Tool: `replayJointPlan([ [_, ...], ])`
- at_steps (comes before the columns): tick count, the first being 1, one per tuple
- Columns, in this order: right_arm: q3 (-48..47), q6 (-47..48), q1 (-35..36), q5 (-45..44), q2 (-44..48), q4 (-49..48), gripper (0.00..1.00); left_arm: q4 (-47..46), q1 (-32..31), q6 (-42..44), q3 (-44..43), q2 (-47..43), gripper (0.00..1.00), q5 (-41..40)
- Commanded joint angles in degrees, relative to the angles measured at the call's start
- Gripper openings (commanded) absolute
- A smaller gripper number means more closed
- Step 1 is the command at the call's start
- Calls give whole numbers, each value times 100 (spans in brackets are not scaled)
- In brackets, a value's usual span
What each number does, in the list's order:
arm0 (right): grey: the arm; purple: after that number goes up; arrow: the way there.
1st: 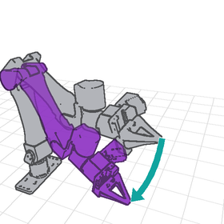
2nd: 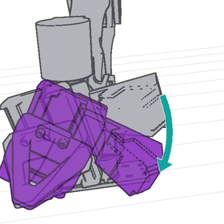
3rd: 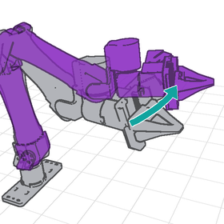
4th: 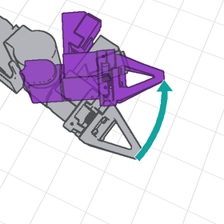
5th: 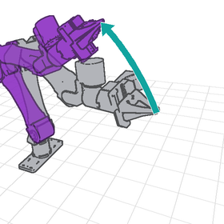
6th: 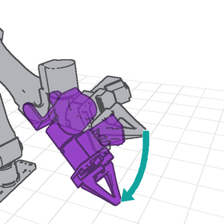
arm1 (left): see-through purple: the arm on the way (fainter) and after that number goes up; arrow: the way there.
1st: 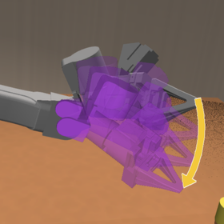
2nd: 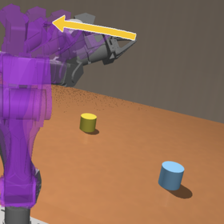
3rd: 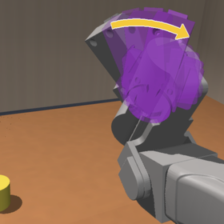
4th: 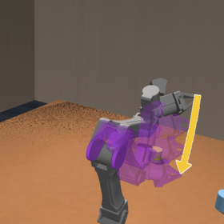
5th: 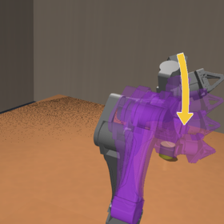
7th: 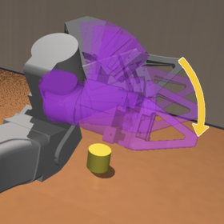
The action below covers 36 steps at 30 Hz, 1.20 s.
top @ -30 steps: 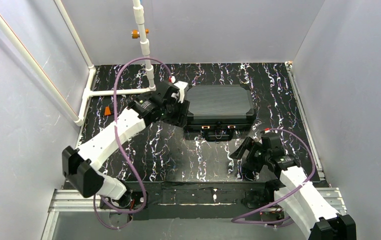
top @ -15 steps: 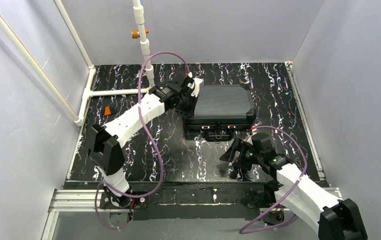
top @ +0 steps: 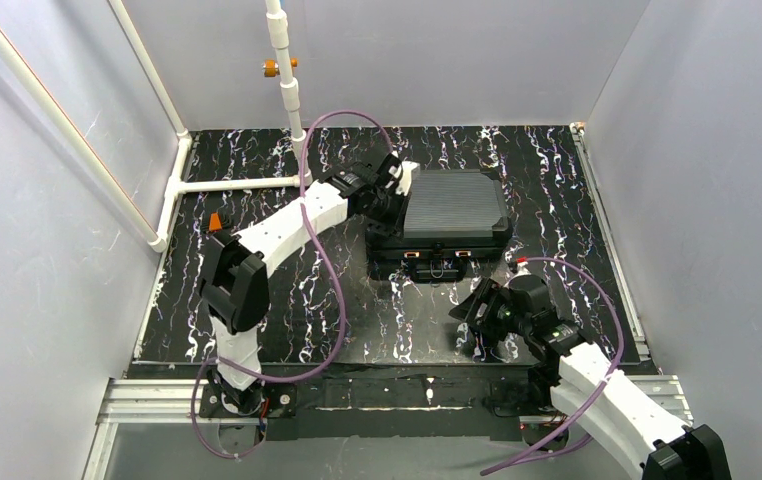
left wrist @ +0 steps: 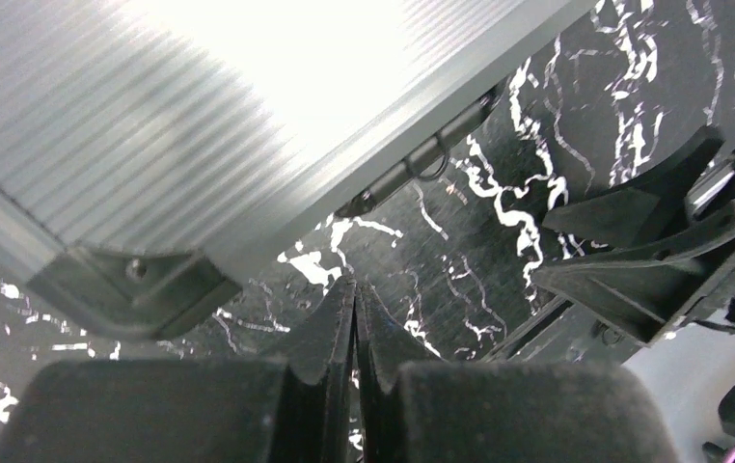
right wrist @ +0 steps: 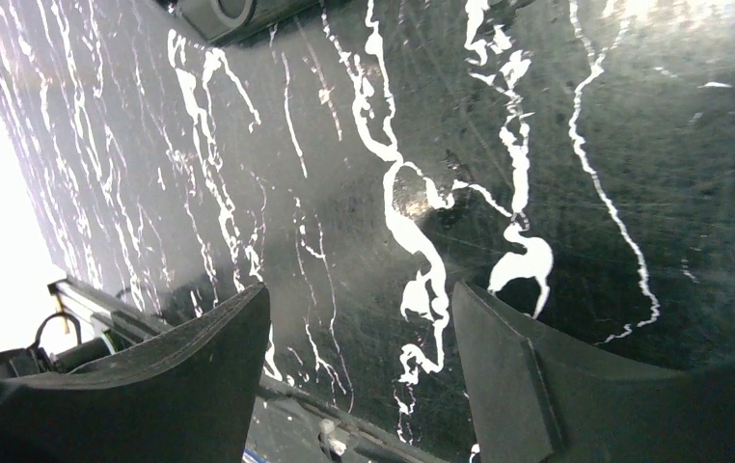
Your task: Pack up texas hold em set
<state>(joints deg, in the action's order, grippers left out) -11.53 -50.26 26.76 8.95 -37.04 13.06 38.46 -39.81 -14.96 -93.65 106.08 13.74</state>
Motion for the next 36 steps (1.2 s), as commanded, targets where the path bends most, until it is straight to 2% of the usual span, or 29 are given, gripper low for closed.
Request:
replayJointPlan([
  [1,99,-105,6,-599,144,24,73,-179,9,-127,-555,159,0,373],
  [9,69,-4,7,-732,-114,-747,55,-238,-53,-179,-1137,856,0,528],
  [15,-39,147,4,-606,-620,-1240,53,-304,-69,-203,-1313,1220,0,624],
  [23,-102,131,0,-438,-1220,-2077,52,-594,-96,-280,-179,1136,0,187],
  [28,-95,40,4,-403,-1489,-2413,48,-942,-97,-383,588,1054,0,10],
  [32,-160,41,4,-395,-1698,-2562,46,-965,-97,-407,759,955,0,3],
  [36,-289,98,4,-342,-1827,-2480,46,-903,-114,-416,701,383,0,96],
])
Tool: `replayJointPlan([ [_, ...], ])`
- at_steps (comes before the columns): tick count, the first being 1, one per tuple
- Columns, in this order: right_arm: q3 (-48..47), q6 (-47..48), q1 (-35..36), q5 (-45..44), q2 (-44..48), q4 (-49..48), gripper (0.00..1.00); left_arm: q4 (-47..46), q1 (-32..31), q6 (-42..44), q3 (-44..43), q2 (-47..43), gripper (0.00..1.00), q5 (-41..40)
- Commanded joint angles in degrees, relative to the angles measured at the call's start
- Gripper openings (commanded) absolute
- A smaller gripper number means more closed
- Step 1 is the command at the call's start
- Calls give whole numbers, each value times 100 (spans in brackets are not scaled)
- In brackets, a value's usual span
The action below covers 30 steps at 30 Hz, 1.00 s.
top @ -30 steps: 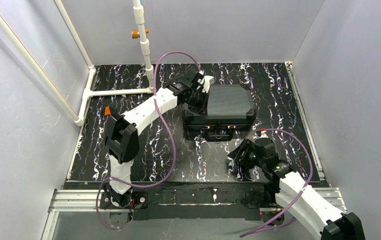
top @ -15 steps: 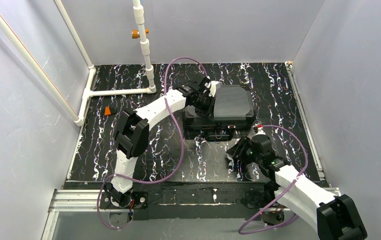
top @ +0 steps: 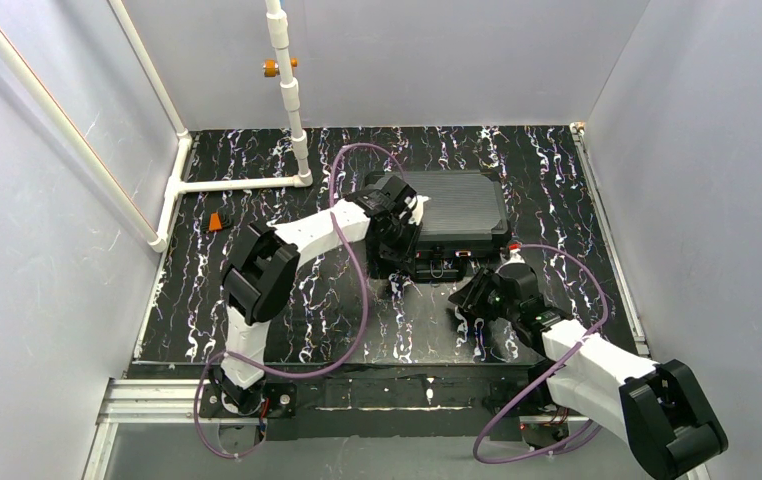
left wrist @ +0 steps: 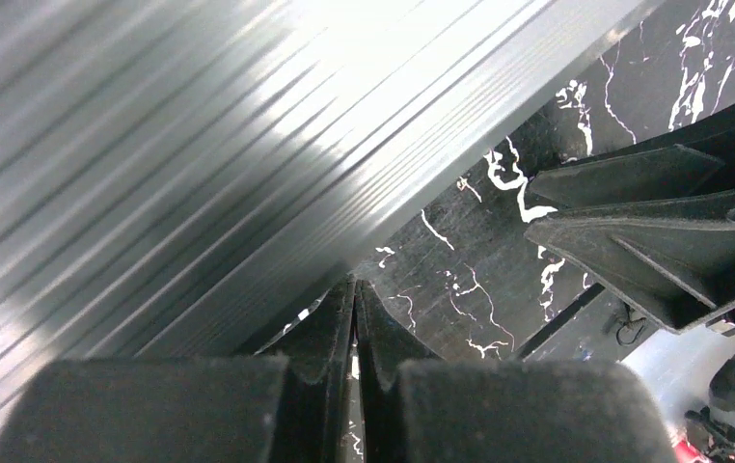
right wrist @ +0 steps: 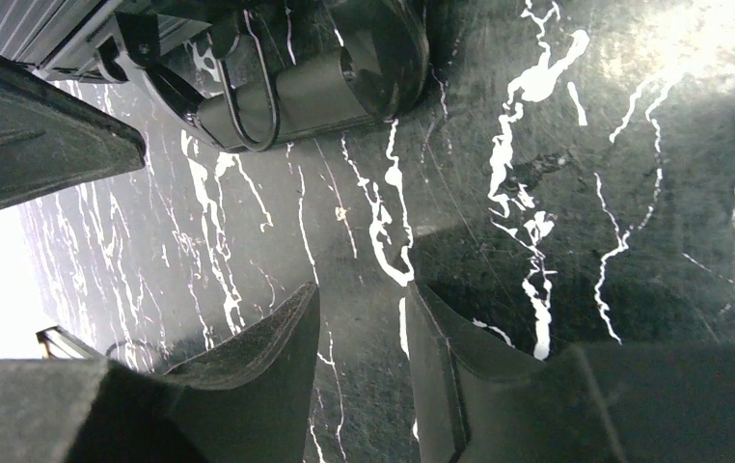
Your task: Pack up texas hold em set
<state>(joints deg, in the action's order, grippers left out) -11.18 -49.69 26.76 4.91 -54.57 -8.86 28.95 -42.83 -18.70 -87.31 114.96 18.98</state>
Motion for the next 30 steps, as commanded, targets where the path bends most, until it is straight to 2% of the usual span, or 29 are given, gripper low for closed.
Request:
replayJointPlan([
  [1,-347,42,4,68,-80,-250,46,101,192,-31,-6,-634,0,-409],
  [8,-296,48,4,16,94,-170,46,364,181,88,-872,-878,0,-471],
  [18,-109,-15,4,61,-85,-662,43,548,219,108,-2061,243,0,-746],
  [22,-60,-194,4,-28,-276,-923,36,516,249,121,-1881,425,0,-834],
  [30,-104,-576,4,-21,-1071,-1493,28,-13,275,18,-575,279,0,-872],
])
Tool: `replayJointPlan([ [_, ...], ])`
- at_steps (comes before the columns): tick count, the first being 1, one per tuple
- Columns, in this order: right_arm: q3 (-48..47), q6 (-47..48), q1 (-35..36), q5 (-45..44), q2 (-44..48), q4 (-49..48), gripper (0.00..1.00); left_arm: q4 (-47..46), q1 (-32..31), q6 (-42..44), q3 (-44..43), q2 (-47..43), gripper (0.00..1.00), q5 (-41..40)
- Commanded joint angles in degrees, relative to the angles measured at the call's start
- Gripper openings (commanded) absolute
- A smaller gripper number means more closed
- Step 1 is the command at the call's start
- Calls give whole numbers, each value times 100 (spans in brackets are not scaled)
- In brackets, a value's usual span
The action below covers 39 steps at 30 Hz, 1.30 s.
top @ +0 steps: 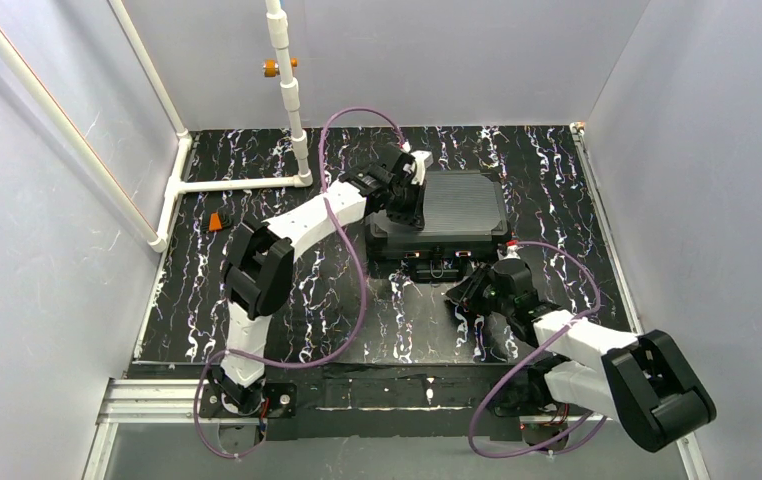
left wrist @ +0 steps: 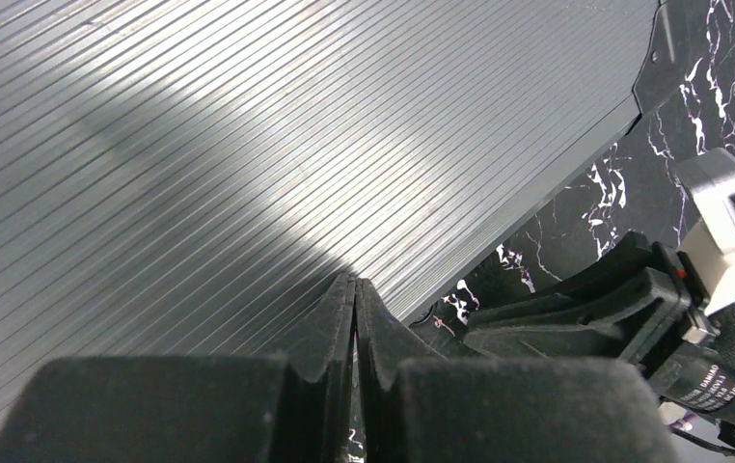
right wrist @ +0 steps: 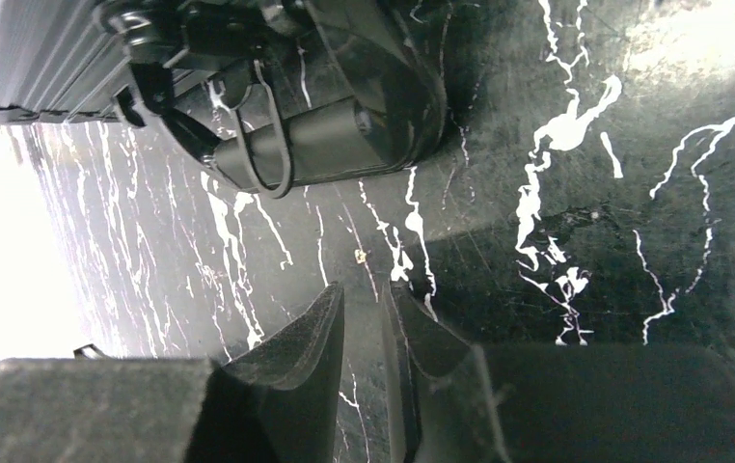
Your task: Pack up texas hold em set
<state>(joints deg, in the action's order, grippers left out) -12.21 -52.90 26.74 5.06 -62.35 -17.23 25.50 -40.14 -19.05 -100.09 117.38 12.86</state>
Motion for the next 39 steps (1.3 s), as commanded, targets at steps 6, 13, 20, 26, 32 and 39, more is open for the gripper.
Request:
replayJointPlan([
  [6,-14,-484,6,21,-786,-1195,24,127,8,7,1267,-86,0,-302],
  [13,-167,-601,6,27,-1347,-1509,17,-34,6,-58,1594,-270,0,-303],
  [20,-262,-629,6,56,-1683,-1696,14,-169,6,-107,1867,-395,0,-267],
  [26,-384,-628,6,40,-1737,-1676,14,-352,6,-171,2194,-546,0,-240],
  [32,-545,-613,6,51,-1769,-1584,13,-560,6,-255,2576,-704,0,-279],
  [39,-748,-528,6,57,-1756,-1412,13,-695,6,-220,2967,-888,0,-389],
])
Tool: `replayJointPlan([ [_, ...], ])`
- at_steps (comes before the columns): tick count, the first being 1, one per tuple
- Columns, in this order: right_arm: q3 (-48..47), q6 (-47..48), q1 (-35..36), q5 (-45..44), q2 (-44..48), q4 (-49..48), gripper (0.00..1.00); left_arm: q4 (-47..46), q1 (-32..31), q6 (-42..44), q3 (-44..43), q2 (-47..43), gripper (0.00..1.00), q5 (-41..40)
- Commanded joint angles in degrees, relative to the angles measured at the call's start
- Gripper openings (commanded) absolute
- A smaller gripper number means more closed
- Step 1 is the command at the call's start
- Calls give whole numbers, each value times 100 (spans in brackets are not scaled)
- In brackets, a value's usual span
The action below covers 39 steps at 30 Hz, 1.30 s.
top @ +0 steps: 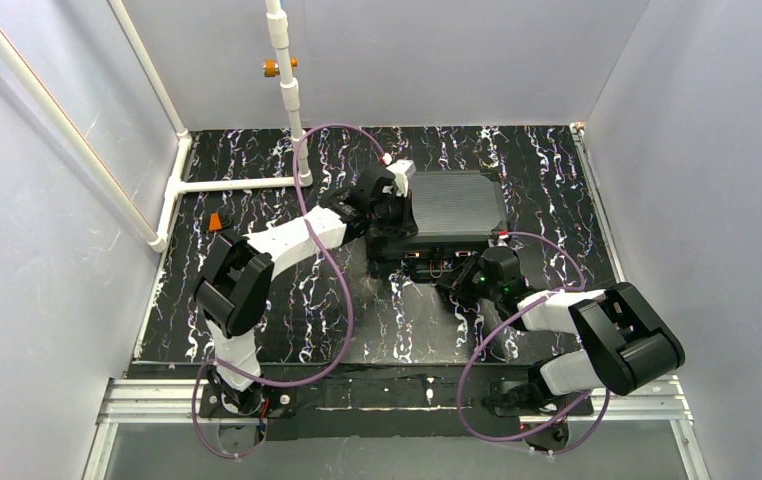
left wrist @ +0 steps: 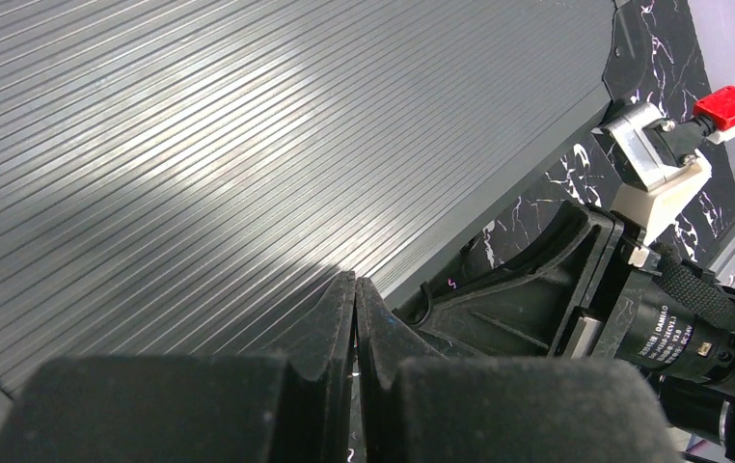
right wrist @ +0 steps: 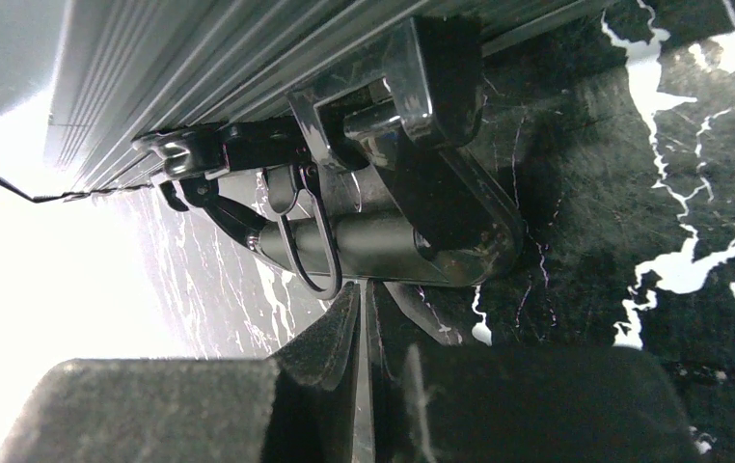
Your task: Pack up texas hold em set
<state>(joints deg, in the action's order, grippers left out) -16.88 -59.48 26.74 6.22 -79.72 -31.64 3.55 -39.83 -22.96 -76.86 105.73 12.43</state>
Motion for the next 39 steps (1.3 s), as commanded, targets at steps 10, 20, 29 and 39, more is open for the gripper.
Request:
replayJointPlan([
  [10,-524,205,6,-77,-43,200,13,1508,63,247,791,255,0,-443],
  [20,-781,218,6,-71,-56,309,13,1508,101,257,828,211,0,-443],
  [29,-1050,363,-20,-193,88,650,13,1508,110,266,857,142,0,-434],
  [39,-1696,640,-355,-297,-132,989,13,1508,140,274,922,97,0,-434],
])
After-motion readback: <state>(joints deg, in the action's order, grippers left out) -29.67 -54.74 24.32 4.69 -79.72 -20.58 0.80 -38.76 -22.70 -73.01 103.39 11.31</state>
